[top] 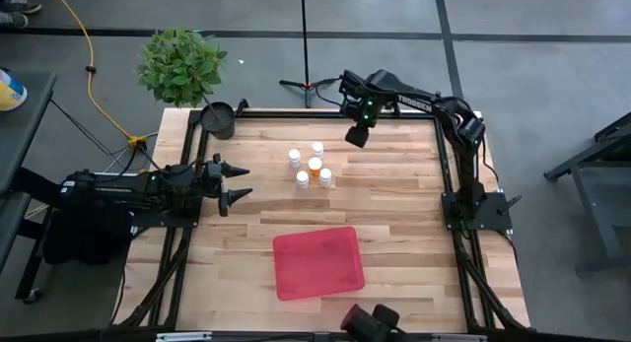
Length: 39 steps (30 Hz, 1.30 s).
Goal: Pick and place pill bottles into a basket
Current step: Put the white pill bottle into the red bin
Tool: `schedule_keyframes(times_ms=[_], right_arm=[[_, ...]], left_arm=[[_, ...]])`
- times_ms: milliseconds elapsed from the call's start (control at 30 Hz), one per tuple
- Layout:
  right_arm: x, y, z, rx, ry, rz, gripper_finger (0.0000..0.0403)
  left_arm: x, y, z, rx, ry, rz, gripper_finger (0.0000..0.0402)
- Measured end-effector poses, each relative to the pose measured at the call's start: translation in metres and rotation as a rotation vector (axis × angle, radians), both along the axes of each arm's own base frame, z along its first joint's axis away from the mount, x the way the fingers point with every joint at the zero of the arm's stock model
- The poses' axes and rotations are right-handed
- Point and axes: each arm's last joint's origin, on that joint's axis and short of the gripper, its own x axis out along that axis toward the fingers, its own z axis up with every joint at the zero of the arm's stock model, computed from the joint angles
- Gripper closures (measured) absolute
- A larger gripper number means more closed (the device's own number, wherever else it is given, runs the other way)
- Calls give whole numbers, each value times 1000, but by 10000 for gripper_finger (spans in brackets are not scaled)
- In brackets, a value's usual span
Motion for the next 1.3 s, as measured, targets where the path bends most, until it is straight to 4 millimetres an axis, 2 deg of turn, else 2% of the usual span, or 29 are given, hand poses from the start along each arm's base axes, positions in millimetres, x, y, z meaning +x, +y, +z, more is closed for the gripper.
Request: schedule_keyframes(times_ms=[367,667,800,1100,1300], right_arm=[[42,42,57,-103,-175,149,229],[67,83,73,-171,-285,313,229],[62,88,85,-191,-324,330,229],[36,92,123,-206,-433,326,229],[27,101,133,-186,-469,368,229]], left_arm=[[0,0,0,0,0,0,73],[-1,-1,-3,-29,29,-21,73],[0,-3,-3,-55,30,-97,73],[0,-3,-3,-68,28,-96,73],[0,-3,-4,-74,37,-94,73]])
